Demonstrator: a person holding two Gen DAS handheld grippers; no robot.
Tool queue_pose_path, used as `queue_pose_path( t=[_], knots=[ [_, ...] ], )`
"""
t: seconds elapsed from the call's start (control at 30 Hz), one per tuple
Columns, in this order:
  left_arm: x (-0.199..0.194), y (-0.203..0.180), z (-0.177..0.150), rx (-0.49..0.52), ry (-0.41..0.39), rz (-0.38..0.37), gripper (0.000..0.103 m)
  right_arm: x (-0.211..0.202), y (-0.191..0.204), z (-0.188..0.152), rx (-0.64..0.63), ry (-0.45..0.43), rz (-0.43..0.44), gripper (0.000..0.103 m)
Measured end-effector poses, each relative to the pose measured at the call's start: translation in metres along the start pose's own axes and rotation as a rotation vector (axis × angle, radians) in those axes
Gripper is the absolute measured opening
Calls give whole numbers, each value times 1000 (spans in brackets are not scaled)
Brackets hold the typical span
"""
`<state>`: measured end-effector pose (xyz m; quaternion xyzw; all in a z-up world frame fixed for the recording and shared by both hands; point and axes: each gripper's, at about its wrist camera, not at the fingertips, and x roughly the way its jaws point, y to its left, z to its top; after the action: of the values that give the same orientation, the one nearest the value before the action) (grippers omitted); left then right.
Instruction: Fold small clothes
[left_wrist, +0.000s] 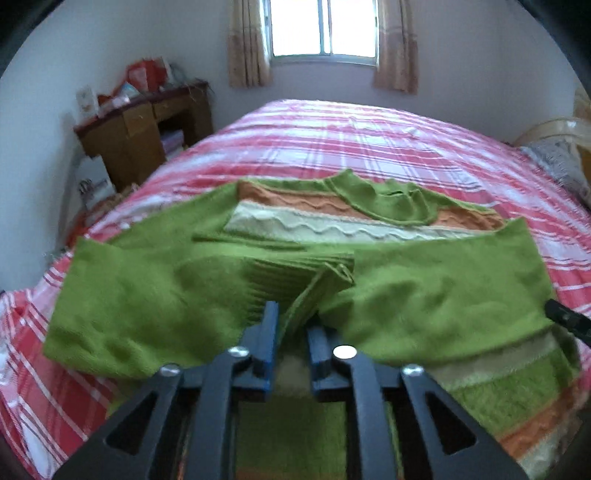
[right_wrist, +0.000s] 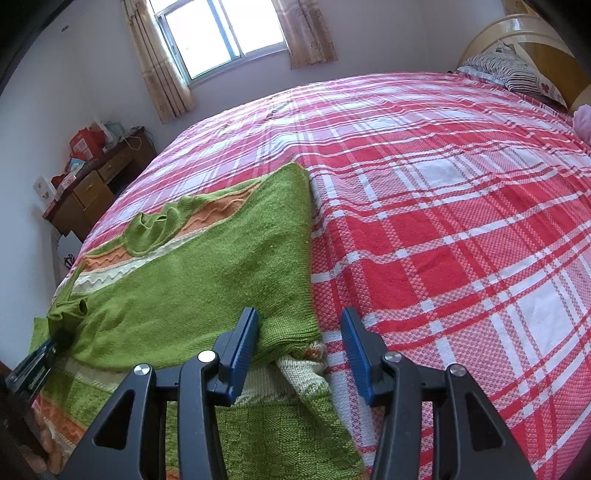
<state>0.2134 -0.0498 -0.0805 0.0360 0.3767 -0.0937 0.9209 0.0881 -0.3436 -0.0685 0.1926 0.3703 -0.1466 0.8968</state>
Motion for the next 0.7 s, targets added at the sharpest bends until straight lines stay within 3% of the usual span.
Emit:
queue_pose_path(
  t=[0.03,0.1,0.2,0.33,0.43,0.53,0.7],
  knots=[
    [-4,6,-3,-15,11,-15,63,0,0,0,1,0,3,50],
    [-22,24,-9,-65,-14,-27,80,0,-1,0,0,1,7,51],
    [-40,50,-21,-111,-66,19,80,0,-1,0,0,1,8,51],
    [-43,86,-41,-217,-57,70,80,-2,0,0,6,-8,1,51],
    [-31,102,-61,-262,-26,121,80,-22,9,-2,0,-84,-79,51],
    [-33,99,-66,-273,-60,113,84,-53,39,-11,-17,-165,31,51],
    [-29,88,-67,-227,-40,149,93,-48,129,-11,-162,-53,225,51]
  ],
)
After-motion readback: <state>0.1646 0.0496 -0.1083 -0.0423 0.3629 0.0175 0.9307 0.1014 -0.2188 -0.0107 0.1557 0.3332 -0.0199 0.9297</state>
